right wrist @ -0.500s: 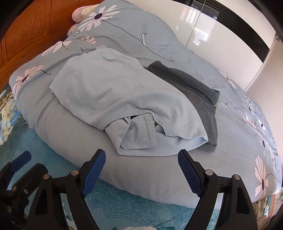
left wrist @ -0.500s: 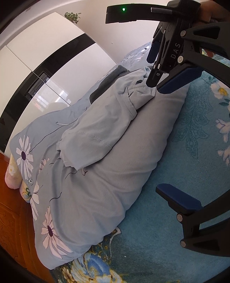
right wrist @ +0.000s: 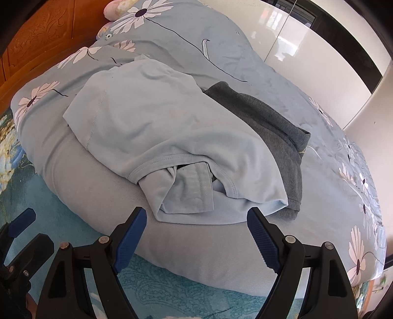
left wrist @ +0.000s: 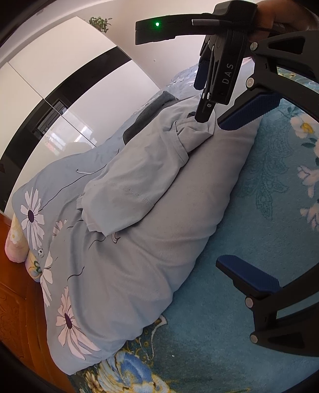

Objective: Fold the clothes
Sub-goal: 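Move the right gripper to the light blue sweatshirt hem and close it, then lift the sweatshirt with the right gripper and pull it off the duvet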

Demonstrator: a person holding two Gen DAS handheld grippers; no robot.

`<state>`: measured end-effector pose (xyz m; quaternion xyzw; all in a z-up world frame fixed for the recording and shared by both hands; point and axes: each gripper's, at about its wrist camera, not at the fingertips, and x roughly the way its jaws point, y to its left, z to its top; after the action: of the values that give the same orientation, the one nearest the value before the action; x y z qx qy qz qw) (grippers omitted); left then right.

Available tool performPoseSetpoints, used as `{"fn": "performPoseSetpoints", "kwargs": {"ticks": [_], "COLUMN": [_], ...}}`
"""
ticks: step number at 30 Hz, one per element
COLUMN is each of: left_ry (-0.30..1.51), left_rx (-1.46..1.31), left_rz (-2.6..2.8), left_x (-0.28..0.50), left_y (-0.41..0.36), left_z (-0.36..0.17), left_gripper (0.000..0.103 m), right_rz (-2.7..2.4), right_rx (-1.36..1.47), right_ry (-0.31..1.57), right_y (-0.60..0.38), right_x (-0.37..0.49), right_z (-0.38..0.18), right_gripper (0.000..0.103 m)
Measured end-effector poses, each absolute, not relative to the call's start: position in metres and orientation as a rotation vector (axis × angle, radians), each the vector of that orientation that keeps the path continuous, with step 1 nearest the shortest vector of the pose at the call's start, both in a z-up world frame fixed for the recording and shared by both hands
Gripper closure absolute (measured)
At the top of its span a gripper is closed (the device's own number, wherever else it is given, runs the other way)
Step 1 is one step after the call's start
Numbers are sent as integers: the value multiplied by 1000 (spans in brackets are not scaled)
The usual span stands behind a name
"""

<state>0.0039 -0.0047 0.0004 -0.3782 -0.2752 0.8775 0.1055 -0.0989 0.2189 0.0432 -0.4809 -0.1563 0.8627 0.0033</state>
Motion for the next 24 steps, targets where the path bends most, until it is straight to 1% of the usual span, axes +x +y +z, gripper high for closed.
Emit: {"fn": "performPoseSetpoints", "kwargs": {"ticks": [3, 6, 8, 10, 12, 13, 14, 16, 18, 24], "left_ry": [-842, -893, -936, -972, -1002, -1009, -1012, -1018, -1007, -999], "left_rx": [-1115, -1108, -1089, -1080, -1078, -1079, -1084, -1110, -1116, -1099], "left_rz": [2600, 2617, 2627, 2630, 2631, 2631, 2631, 2628, 2636, 2636], "left_x": [5, 6, 8, 9, 10, 10, 11, 11, 12, 13], "left_y": [-12, -28, -39, -47, -54, -56, -57, -58, -59, -58], "left_z": [-1, -1, 0, 0, 1, 1, 1, 2, 4, 4], "left_gripper": [0, 0, 0, 0, 0, 0, 0, 0, 0, 0], "right_rz": [2690, 2654, 2622, 2624, 2635, 2640, 2645, 2654, 2662, 2678], "right_rx": [-1534, -1556, -1520, -1502, -1465, -1447, -1428, -1389, -1349, -1229], "right_ry": [-617, -863, -1041, -1134, -1187, -1213, -1239, -1292, -1344, -1492], "right_y": [210, 195, 186, 179, 174, 172, 170, 165, 161, 147], "right_x": [-108, -116, -120, -124, -123, -122, -122, -121, -120, -118], "right_z": [39, 29, 23, 19, 20, 21, 22, 23, 24, 28], "right_gripper": [18, 18, 20, 20, 22, 27, 29, 40, 46, 48]}}
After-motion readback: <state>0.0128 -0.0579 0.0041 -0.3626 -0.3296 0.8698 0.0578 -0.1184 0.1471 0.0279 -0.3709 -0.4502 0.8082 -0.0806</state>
